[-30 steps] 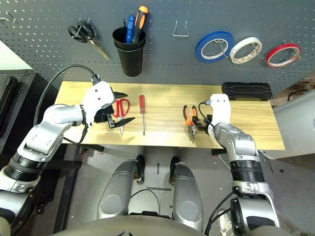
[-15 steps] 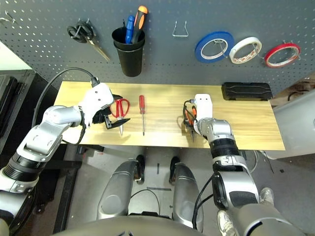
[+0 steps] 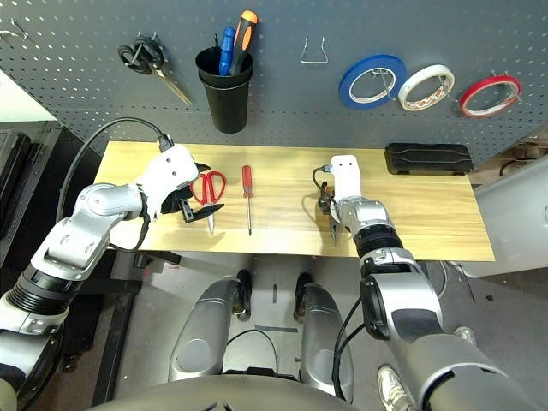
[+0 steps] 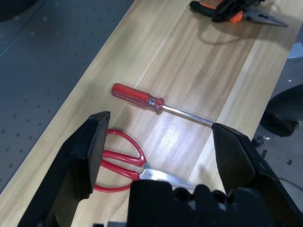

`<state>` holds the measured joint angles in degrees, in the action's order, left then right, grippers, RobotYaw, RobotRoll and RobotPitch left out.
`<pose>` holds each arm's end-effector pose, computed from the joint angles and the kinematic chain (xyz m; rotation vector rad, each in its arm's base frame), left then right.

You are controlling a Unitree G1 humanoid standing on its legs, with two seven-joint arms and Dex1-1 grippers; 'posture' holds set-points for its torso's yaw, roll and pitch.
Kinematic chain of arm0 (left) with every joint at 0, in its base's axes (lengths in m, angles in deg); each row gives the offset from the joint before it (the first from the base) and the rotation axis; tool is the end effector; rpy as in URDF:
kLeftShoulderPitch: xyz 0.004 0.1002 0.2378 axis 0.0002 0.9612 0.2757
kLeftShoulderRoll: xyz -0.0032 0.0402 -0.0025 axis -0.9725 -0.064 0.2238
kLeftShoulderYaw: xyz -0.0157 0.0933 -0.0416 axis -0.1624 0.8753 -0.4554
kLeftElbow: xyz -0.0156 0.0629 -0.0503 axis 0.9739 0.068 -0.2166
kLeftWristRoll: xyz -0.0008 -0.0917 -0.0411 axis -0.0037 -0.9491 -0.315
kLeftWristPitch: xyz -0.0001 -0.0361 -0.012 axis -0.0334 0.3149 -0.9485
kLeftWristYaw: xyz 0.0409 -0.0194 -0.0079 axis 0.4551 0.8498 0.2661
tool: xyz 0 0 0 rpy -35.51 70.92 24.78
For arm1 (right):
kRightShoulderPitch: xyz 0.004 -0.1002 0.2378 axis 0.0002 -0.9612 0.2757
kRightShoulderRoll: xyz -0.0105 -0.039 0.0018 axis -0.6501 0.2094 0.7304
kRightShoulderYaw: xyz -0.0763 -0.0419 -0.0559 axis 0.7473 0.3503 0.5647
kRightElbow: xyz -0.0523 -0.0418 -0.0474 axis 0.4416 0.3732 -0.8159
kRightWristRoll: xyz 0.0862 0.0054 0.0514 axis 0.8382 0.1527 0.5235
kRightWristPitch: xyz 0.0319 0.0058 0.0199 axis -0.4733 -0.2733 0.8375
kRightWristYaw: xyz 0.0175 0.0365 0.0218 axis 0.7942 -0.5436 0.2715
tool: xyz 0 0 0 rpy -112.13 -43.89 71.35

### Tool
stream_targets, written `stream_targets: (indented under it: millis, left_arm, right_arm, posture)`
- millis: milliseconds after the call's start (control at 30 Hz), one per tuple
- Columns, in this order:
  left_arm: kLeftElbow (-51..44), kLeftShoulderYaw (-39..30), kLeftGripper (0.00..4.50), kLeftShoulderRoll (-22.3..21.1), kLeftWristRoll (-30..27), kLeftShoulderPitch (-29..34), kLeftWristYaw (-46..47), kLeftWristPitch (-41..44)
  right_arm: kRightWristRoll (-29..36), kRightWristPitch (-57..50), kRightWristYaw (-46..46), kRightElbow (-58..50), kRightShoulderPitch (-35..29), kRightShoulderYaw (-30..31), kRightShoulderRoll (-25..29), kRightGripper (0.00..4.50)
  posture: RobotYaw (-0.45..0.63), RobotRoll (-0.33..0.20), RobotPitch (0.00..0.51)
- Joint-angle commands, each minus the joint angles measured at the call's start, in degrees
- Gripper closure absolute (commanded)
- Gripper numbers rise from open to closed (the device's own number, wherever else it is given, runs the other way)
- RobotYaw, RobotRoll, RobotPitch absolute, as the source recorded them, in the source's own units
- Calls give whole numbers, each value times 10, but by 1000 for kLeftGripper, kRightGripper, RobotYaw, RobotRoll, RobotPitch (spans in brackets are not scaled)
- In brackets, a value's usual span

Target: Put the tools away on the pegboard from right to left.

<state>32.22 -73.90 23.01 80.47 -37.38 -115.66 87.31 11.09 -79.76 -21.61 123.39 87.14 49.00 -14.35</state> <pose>0.2577 0.1903 0.1594 0.7759 0.2024 -0.9194 0.3067 -0.1862 0.0464 -0.0420 0.7277 0.0188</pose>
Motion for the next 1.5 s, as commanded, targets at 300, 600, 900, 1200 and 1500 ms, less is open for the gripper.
stream_targets:
  millis: [300, 600, 900, 1200, 1500]
  left_arm:
    - [-54, -76, 0, 60, -92, 3, 7, -17]
    - [-135, -148, 0, 99, -198, -42, 41, 52]
    - [-152, -194, 0, 116, -271, -96, 84, 92]
    - [-147, -195, 0, 111, -298, -111, 100, 99]
    - [-128, -180, 0, 105, -290, -106, 97, 90]
  right_arm:
    - [-17, 223, -134, -249, -155, 23, 96, 1464]
    - [36, 305, -220, -349, -214, -22, 143, 1464]
    - [137, 373, -314, -413, -215, -65, 145, 1464]
    - [193, 379, -329, -453, -157, -85, 142, 1464]
    - [195, 374, -288, -428, -10, -84, 131, 1464]
  posture:
    - [199, 0, 270]
    - [192, 0, 265]
    - [168, 0, 259]
    - [148, 0, 253]
    - [135, 0, 245]
